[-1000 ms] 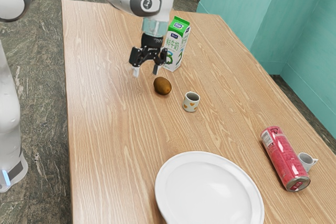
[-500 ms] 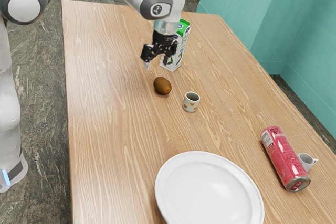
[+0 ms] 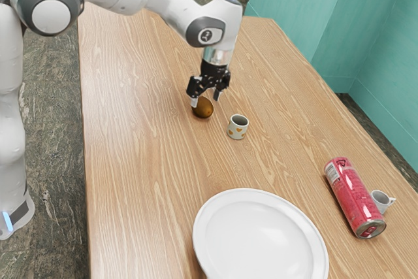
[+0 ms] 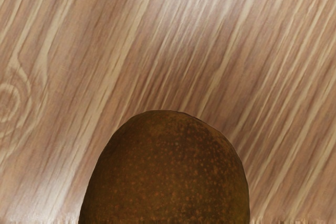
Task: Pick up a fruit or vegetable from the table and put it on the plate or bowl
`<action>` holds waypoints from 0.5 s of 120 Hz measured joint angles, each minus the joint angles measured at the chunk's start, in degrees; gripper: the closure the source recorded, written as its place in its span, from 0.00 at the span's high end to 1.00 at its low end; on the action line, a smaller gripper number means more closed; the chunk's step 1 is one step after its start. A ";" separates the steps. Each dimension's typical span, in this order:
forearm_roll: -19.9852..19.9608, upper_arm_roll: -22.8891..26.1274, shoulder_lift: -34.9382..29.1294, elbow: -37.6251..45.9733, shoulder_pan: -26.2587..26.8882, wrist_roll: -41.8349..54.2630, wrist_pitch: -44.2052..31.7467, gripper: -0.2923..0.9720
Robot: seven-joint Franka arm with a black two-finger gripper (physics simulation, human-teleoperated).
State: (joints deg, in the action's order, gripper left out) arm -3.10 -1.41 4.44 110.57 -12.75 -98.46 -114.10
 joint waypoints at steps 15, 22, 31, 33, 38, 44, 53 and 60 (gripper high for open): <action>-2.67 0.51 0.99 0.20 -0.20 0.71 -0.49 0.77; -3.70 0.41 0.95 0.37 -0.49 1.02 -0.27 0.77; -4.36 0.18 0.78 1.00 -0.96 1.38 0.17 0.77; -4.46 0.16 0.79 1.12 -1.08 1.45 0.25 0.77; -4.68 0.12 0.86 1.34 -1.33 1.62 0.42 0.77; -4.89 0.10 0.97 1.50 -1.47 1.82 0.57 0.77; -5.09 0.09 1.02 1.58 -1.42 2.08 0.75 0.77; -5.23 0.09 1.03 1.60 -1.33 2.25 0.84 0.74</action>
State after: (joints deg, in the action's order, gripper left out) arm -8.33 -1.32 5.48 112.16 -14.08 -96.22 -113.26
